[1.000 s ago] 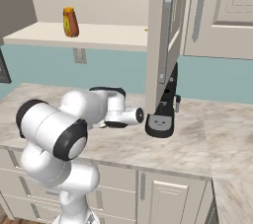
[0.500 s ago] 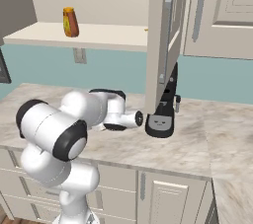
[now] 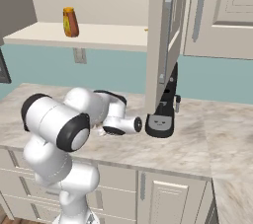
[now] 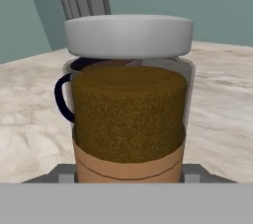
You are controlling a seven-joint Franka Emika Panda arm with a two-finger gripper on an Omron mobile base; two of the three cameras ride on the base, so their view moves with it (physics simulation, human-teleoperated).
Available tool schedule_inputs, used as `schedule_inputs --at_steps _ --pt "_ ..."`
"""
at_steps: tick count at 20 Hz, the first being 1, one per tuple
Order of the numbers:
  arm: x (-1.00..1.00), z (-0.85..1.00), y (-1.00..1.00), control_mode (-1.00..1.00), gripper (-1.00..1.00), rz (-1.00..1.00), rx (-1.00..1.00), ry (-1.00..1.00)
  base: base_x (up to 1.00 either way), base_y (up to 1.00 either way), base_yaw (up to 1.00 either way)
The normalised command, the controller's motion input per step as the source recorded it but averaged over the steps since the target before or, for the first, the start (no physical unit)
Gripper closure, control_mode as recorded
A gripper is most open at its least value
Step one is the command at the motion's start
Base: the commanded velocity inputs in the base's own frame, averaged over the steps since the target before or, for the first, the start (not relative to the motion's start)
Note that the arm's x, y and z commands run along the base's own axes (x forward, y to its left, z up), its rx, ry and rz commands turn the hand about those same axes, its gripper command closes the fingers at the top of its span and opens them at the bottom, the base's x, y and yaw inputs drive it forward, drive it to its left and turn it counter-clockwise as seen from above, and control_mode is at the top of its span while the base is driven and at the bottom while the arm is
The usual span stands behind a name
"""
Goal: Pick the cinnamon and honey bottle from the cabinet and place them next to the mug.
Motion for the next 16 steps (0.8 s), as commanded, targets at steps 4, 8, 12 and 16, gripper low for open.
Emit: schedule_inputs --at_steps 4,8,12,16 --pt "0.01 -0.13 0.00 -1.00 1.00 0.00 0.00 -0.06 0.00 0.00 0.00" --pt "0.05 -0.01 0.00 -1.00 1.00 0.00 0.00 -0.10 0.00 0.00 0.00" --pt "0.16 0.00 0.00 -1.00 1.00 0.00 0.00 -0.05 0.00 0.00 0.00" --pt "0.35 0.00 0.00 -1.00 1.00 0.00 0.00 -0.01 0.00 0.00 0.00"
